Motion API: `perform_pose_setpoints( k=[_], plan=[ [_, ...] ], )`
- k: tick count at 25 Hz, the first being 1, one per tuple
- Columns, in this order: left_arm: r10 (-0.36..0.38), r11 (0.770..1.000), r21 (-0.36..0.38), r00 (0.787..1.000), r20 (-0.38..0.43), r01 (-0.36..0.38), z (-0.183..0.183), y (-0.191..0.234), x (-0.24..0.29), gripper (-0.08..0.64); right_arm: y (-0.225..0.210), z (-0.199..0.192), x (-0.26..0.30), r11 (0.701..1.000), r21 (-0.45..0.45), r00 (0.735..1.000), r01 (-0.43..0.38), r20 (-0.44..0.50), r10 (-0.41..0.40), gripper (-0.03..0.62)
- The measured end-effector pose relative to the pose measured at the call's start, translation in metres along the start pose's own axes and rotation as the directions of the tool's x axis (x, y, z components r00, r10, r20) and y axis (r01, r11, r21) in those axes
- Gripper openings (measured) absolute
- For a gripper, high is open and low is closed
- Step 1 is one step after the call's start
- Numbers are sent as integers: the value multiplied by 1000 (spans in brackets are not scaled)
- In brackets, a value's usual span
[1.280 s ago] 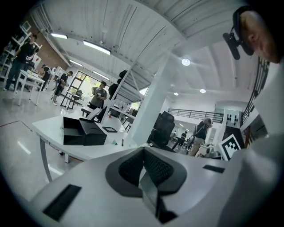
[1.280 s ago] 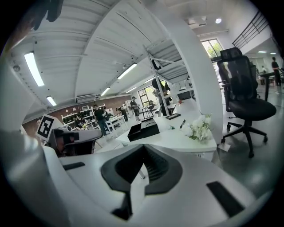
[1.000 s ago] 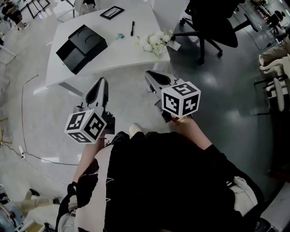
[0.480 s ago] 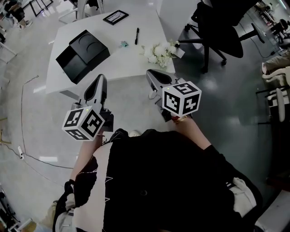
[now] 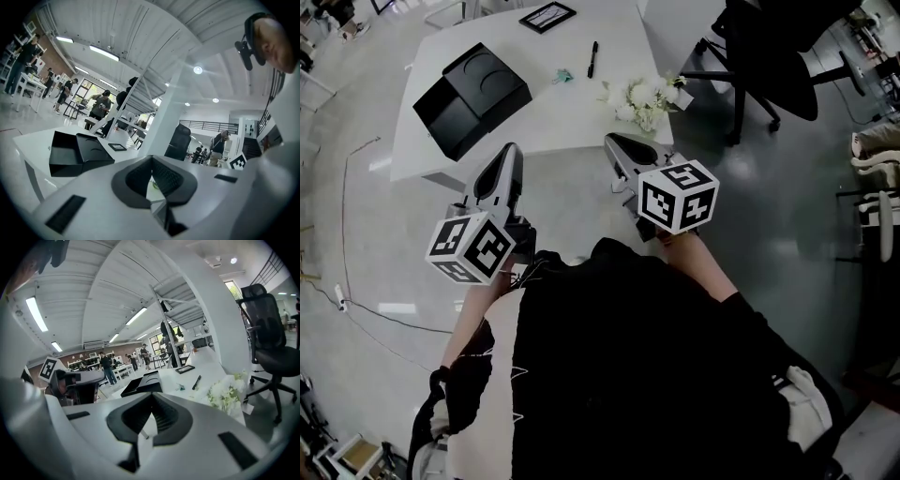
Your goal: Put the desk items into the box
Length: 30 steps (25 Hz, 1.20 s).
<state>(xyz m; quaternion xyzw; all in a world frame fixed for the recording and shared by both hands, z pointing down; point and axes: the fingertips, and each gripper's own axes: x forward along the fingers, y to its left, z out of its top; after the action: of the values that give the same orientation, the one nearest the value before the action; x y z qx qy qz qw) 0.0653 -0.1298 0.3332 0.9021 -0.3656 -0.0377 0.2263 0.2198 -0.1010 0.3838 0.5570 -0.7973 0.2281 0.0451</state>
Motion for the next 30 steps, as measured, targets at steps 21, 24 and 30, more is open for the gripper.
perform_pose_setpoints(
  k=[21, 24, 30],
  plan=[
    [172, 985, -3, 979, 104, -173, 54, 66, 77, 11, -45, 52, 123, 989, 5, 984, -149, -94, 149, 6],
    [193, 981, 7, 973, 127, -196, 68, 78, 89, 11, -50, 71, 147, 984, -22, 981, -175, -93, 172, 6],
    [262, 965, -14, 953, 154, -263, 82, 110, 97, 11, -65, 97, 196, 980, -54, 978, -190, -103, 184, 5]
  ],
)
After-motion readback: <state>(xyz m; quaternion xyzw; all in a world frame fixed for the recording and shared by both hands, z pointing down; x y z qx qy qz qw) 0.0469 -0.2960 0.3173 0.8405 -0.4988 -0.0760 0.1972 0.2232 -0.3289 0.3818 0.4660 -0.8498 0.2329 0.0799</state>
